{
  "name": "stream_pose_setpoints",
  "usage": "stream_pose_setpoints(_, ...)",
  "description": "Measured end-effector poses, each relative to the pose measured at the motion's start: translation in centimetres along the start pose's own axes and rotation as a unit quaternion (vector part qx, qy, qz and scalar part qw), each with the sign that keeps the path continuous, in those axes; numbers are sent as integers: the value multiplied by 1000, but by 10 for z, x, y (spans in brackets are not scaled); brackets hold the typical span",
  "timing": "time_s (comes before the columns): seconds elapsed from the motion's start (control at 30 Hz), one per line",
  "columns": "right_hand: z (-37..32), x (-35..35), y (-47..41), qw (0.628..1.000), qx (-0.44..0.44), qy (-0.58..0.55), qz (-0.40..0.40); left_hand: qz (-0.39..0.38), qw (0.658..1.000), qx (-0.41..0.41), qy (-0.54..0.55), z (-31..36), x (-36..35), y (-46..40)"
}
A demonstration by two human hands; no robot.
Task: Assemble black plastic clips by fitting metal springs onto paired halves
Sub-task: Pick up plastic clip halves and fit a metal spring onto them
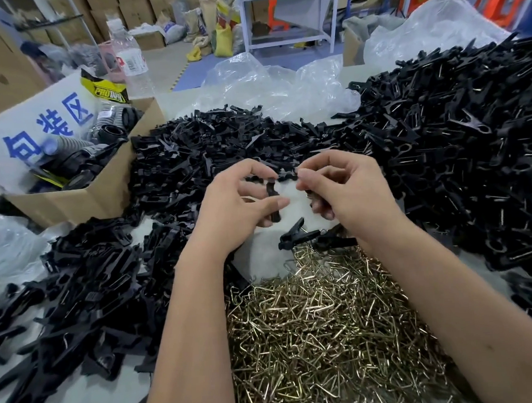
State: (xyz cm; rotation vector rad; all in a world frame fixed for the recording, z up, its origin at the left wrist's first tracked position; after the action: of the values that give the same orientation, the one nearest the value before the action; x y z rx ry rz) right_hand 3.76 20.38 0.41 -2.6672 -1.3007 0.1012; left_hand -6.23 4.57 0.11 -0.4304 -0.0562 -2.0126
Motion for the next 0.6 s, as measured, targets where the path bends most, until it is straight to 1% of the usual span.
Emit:
stream_pose_setpoints(0.07,3,-1,0,998,-39,-43,-15,-3,1000,-8,6,4,-4,1)
stream_pose_setpoints(0.17,3,-3,1,994,-71,-82,-31,5,1000,10,28,2,-3,1)
stream_pose_setpoints(0.27,1,-1,1,994,-66,-85,-16,9,996,33,87,1,-2,1)
stream_pose_setpoints(0.37,-1,4,2,997,-49,-51,23,-4,990,44,137,4,-4,3)
stream_pose_setpoints(0.47,1,6,2,998,-45,-29,42,-18,989,40,141,7,-6,4)
stream_pose_setpoints(0.6,1,2,4,997,-52,-51,33,-31,990,23,135,9,-10,5)
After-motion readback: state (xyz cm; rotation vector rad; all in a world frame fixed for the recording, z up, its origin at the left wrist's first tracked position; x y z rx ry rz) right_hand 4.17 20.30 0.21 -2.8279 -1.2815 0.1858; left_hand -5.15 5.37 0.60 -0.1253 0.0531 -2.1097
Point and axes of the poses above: each hand's wrist, its own y-axis away from the middle knuckle, its own x-axis out of the back of the hand, z = x × y, the point moved 7 cm from there along -y, towards the middle knuckle, and after that the axes turned 8 degrees about z, right-handed, at the moved point
